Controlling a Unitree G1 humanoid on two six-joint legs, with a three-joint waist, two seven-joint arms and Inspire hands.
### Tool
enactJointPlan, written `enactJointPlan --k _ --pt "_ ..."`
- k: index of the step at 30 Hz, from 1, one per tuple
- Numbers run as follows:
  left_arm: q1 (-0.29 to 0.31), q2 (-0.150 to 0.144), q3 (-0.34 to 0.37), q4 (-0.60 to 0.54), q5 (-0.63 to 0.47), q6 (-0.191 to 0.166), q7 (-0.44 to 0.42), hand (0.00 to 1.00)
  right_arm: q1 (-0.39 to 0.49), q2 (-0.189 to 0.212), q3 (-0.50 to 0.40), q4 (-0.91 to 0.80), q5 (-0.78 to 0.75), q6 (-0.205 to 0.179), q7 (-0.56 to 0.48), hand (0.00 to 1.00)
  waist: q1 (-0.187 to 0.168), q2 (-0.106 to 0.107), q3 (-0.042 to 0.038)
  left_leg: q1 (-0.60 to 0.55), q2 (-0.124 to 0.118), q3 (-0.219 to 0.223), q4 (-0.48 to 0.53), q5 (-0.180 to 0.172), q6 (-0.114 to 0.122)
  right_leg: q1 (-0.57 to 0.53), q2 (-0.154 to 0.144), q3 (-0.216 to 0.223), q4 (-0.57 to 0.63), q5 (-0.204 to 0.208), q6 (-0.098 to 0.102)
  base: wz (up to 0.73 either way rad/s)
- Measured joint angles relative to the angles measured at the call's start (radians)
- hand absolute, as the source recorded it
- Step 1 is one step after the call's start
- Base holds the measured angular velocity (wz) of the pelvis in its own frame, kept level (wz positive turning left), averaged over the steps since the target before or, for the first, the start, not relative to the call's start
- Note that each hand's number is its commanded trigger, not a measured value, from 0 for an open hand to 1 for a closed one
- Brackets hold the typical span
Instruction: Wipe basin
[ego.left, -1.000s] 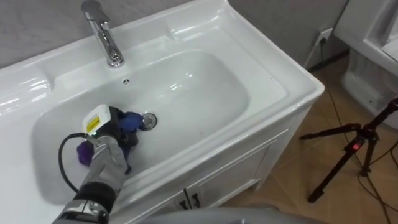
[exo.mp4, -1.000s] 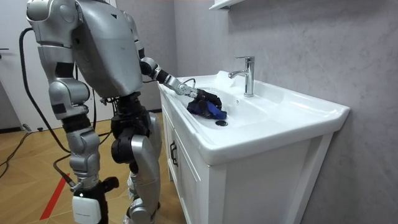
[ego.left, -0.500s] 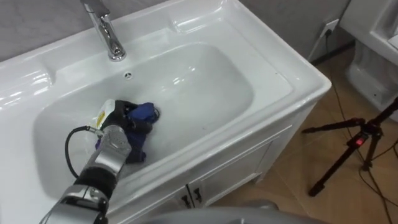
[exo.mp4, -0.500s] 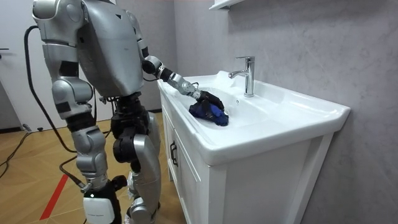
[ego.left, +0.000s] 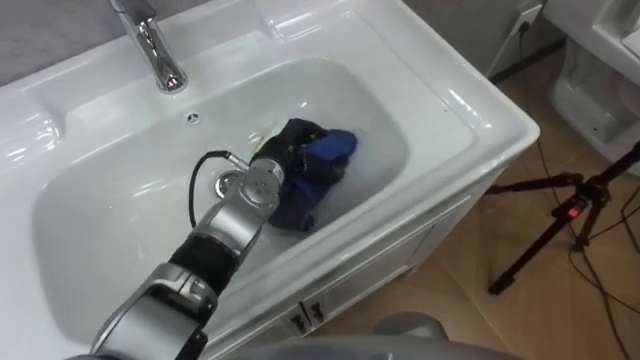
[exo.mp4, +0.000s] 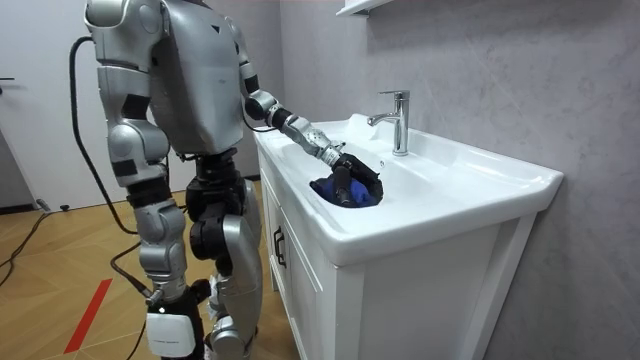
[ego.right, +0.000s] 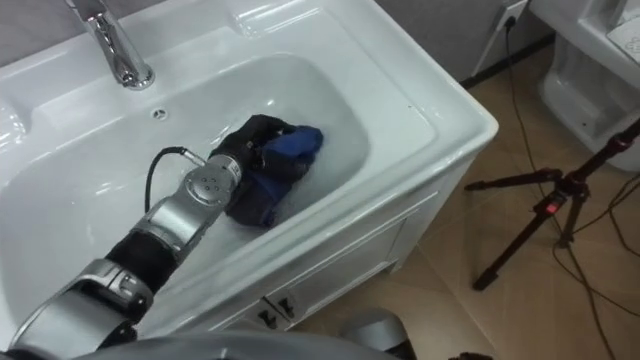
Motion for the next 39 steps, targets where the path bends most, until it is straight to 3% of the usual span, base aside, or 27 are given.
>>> enactJointPlan --k 5,12,17,19,30,39 --pt "-0.002 0.011 -0.048 -0.120 -0.024 0.006 -0.041 1.00 -0.027 -0.001 0.000 0.002 0.026 -0.029 -0.017 0.00 -0.019 0.007 -0.0012 -0.012 0.000 -0.008 0.001 0.000 0.000 0.000 -0.002 -0.010 -0.001 0.000 0.000 0.07" --pt "-0.045 0.007 -0.072 -0.265 -0.027 0.016 -0.082 1.00 -0.040 -0.002 0.038 0.041 0.090 -0.031 -0.034 0.00 -0.024 0.033 0.0013 -0.037 0.001 -0.010 0.033 -0.001 0.001 0.000 -0.006 -0.018 -0.016 0.003 0.001 0.05" --pt "-0.102 -0.064 -0.077 -0.273 -0.066 0.013 -0.103 1.00 -0.047 -0.010 0.049 0.036 0.105 -0.047 -0.043 0.00 -0.025 0.049 0.0089 -0.038 0.001 -0.008 0.034 -0.001 0.001 -0.002 -0.006 -0.020 -0.017 0.003 0.000 0.00" --pt "-0.110 -0.073 -0.093 -0.273 -0.094 0.013 -0.109 1.00 -0.047 -0.010 0.050 0.036 0.107 -0.048 -0.043 0.00 -0.026 0.049 0.0090 -0.039 0.003 -0.007 0.034 -0.001 0.001 -0.003 -0.003 -0.019 -0.018 0.002 -0.001 -0.02" --pt "-0.125 -0.079 -0.109 -0.332 -0.123 0.015 -0.126 1.00 -0.041 -0.011 0.052 0.060 0.191 -0.051 -0.078 0.00 -0.026 0.052 0.0067 -0.038 0.007 -0.005 0.030 -0.001 0.001 -0.001 0.000 -0.025 -0.020 0.004 -0.003 0.00" --pt "-0.125 -0.067 -0.110 -0.314 -0.079 0.049 -0.126 1.00 -0.050 -0.018 0.059 0.078 0.206 -0.038 -0.075 0.00 -0.025 0.052 0.0073 -0.037 0.009 -0.005 0.030 -0.001 0.001 -0.002 0.001 -0.025 -0.018 0.005 -0.005 -0.01"
